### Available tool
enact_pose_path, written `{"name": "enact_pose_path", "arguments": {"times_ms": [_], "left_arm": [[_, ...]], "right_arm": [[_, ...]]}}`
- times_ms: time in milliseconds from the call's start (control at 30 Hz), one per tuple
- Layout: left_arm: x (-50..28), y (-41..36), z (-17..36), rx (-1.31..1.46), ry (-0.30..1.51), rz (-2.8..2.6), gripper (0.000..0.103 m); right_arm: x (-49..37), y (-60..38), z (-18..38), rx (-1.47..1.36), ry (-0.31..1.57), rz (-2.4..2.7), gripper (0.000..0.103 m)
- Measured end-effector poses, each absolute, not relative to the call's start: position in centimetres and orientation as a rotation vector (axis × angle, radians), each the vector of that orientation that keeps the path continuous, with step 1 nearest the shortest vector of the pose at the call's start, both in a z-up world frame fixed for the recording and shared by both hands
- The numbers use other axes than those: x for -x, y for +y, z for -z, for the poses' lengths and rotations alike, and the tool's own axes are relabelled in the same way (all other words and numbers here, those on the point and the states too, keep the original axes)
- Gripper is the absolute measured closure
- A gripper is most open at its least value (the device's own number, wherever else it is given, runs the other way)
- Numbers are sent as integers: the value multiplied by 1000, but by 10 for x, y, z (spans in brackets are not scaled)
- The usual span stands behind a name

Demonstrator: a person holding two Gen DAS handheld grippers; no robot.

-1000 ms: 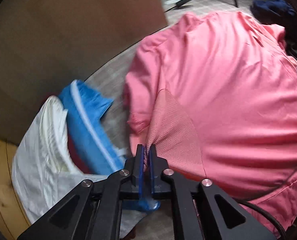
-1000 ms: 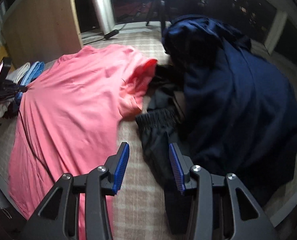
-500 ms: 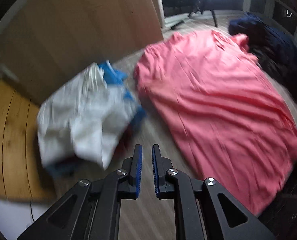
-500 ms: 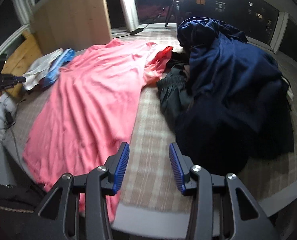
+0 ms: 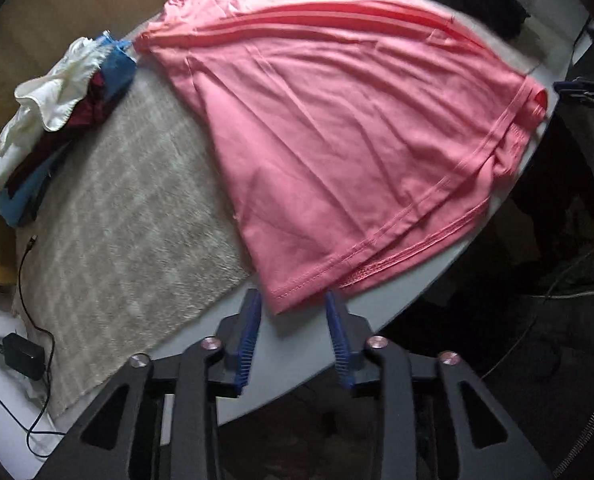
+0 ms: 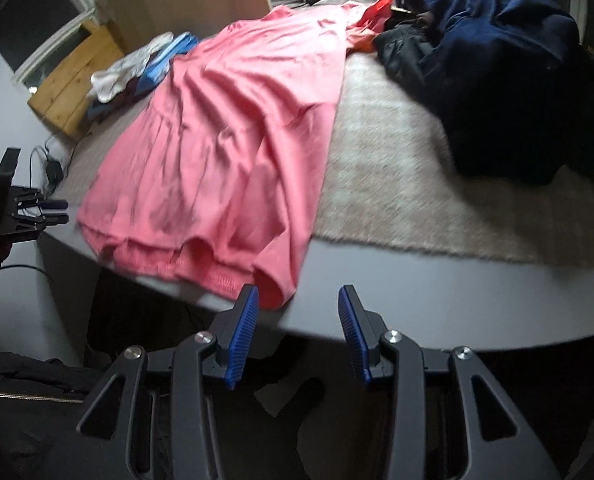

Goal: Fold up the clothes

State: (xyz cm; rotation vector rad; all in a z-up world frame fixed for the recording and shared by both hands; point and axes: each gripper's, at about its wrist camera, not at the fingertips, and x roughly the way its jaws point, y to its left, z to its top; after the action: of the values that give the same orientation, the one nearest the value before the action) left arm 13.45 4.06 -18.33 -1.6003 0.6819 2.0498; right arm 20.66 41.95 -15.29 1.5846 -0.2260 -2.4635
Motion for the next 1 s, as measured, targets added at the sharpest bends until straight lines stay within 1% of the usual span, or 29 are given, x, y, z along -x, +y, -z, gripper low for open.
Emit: {"name": "enact_pose_path", "arguments": {"times_ms": [133,200,233,267,300,333,433,533,633,800,833,867,900,933,967,1000], "left_arm": [[-121,38,196,1649,594,-2054,70],[-116,40,201,1665,586,-2041,71],[-115,41,200,1653,578,-2044,74],[-114,42,199,1654,571,-2031,80],[-114,43,199,1656,564,-2018,85],[-113,44,199,1653,566,-2016,99],[-108,43,193,1655,534,-2043,99],[-105,37,175,1627,420,-2064,99],[-103,28,158,1604,358,-2104,99],[-108,8,161,1627,266,-2163,99],[-108,4,161,1631,247,-2175,99],[-109,0,161,1635,229,-2186,99],[-110,-4,162,1639,210,-2198,99],[-111,-8,162,1643,191,-2209,99],[-112,-12,163,1647,171,-2220,99],[-113,-16,163,1650,152,-2231,99]], "right_arm": [[-211,413,158,-1590,-223,2450,62],[-213,412,160,-1595,-225,2445,62],[-215,412,160,-1596,-228,2445,62],[-216,412,161,-1597,-233,2445,62],[-217,412,162,-1596,-240,2447,62],[-218,412,162,-1594,-248,2448,62],[-218,410,163,-1586,-255,2455,62],[-215,407,164,-1565,-268,2467,62],[-211,406,166,-1545,-278,2471,62],[-205,400,174,-1539,-236,2484,63],[-203,397,175,-1539,-213,2488,65],[-202,395,177,-1540,-185,2494,74],[-200,392,178,-1541,-157,2499,86],[-198,391,179,-1545,-139,2504,93],[-197,390,179,-1550,-124,2509,99],[-196,390,177,-1551,-113,2517,99]]}}
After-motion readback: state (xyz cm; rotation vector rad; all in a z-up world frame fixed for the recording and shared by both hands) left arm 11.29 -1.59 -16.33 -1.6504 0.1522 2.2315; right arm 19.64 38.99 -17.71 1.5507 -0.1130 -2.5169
